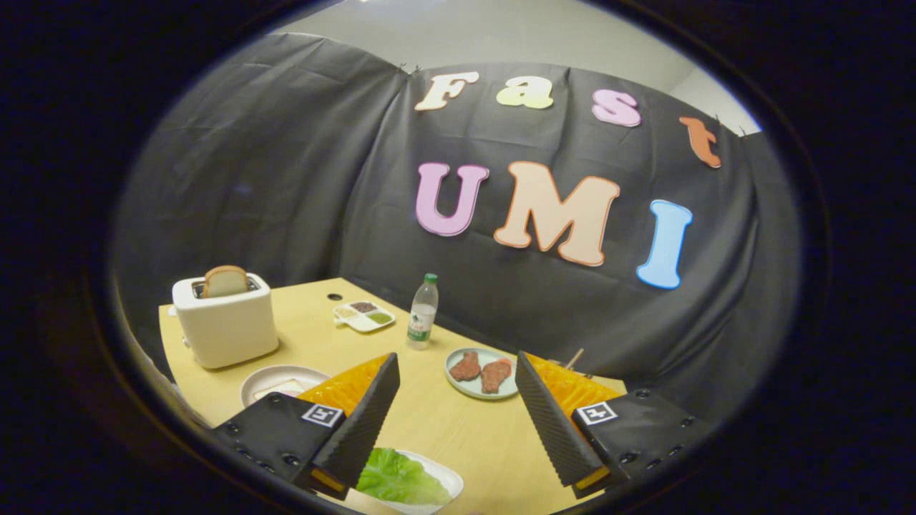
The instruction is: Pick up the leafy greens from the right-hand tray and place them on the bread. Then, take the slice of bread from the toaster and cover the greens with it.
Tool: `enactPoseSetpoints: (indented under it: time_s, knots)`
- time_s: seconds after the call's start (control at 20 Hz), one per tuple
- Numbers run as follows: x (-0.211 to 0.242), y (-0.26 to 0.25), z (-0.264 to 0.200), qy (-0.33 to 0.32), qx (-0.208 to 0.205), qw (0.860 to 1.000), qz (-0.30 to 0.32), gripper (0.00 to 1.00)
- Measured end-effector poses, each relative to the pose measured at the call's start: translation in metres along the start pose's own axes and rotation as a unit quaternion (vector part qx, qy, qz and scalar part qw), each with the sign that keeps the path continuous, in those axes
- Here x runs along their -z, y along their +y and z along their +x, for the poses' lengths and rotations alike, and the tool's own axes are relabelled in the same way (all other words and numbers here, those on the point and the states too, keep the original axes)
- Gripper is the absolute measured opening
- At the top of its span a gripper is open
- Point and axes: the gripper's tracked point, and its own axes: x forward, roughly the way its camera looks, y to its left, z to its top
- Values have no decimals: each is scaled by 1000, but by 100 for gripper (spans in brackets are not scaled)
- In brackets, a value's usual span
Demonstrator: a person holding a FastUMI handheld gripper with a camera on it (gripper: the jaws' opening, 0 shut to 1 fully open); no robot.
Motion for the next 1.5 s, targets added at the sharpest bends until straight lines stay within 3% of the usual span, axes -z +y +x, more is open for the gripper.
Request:
enactPoseSetpoints:
  time_s: [0.65, 1.5]
  knots:
    - [90, 27, 11, 104, -119, 987, -41, 100]
    - [225, 63, 15, 260, -222, 937, -66, 100]
